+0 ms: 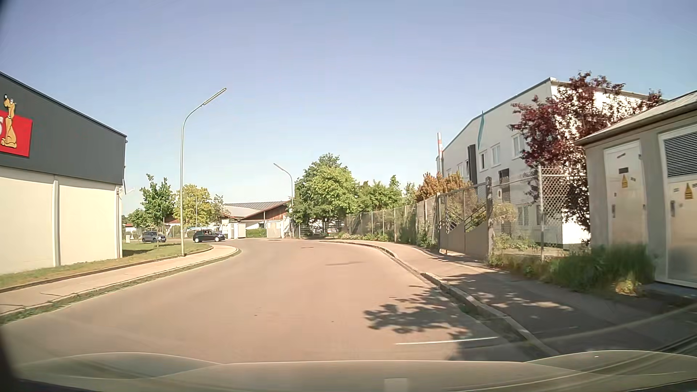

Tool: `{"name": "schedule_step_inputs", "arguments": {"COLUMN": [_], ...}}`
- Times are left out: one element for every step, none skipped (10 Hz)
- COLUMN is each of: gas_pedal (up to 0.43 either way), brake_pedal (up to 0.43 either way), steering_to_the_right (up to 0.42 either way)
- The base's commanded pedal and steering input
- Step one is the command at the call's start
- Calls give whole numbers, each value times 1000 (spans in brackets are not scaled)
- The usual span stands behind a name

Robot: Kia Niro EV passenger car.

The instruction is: Follow the waypoints while adhering to traffic rules and regulations

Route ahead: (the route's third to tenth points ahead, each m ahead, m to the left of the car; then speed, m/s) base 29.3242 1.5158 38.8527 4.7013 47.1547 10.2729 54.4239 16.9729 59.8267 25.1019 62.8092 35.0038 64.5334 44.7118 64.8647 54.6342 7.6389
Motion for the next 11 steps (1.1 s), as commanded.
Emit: {"name": "schedule_step_inputs", "arguments": {"gas_pedal": [0, 0, 0, 0, 0, 0, 0, 0, 0, 0, 0], "brake_pedal": [0, 0, 0, 0, 0, 0, 0, 0, 0, 0, 0], "steering_to_the_right": [-15, -17, -19, -21, -21, -21, -21, -21, -21, -21, -24]}}
